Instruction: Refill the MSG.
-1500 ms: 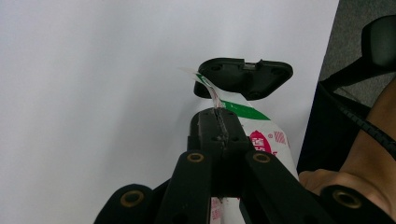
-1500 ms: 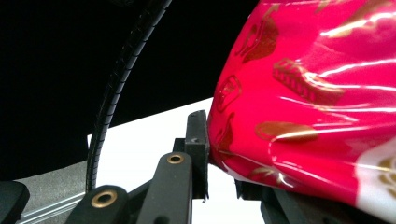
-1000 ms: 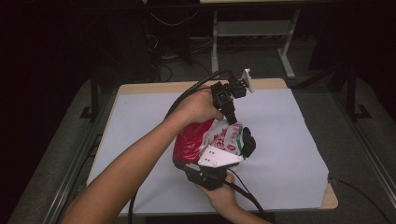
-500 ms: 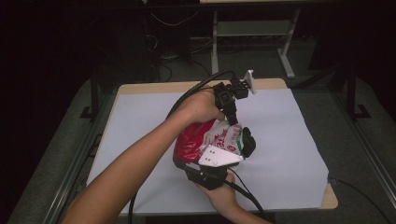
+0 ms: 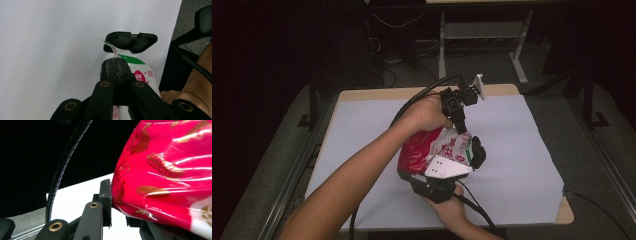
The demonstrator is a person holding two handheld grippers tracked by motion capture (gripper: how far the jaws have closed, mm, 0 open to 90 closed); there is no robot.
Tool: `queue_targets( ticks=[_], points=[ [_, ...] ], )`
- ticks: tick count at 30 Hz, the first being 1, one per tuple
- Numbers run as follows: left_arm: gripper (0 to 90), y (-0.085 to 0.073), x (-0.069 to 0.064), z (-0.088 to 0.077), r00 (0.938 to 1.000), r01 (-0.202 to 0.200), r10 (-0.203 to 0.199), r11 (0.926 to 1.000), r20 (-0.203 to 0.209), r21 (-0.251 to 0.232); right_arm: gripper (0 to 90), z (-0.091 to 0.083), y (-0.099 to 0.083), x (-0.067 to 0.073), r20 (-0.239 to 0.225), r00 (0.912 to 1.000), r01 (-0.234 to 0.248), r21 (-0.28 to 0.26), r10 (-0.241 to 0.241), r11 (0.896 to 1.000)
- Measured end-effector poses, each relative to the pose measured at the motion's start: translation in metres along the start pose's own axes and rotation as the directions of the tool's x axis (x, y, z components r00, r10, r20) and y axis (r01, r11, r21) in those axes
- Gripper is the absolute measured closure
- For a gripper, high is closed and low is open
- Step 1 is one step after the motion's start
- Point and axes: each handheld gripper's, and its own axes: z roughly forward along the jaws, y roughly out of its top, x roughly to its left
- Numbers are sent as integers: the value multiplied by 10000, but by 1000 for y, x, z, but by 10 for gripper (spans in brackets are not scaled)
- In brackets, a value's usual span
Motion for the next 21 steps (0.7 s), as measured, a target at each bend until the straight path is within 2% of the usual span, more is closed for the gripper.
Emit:
queue_targets(
  ticks=[5, 15, 21],
  points=[
    [900, -2, 1, -2, 10000, 49, -49, 9999, 19, -92, 777, 1, 0, 0, -26, 10000, -18, 25, 18, 10000],
    [900, -15, 3, -8, 9997, 152, -138, 9977, 217, -664, 778, 4, -4, 1, -130, 9999, 89, 182, -87, 9998],
    [900, -25, 4, -17, 9996, 171, -140, 9922, 259, -1232, 778, 8, -9, -1, -184, 9998, 23, 394, -16, 9992]
  ],
)
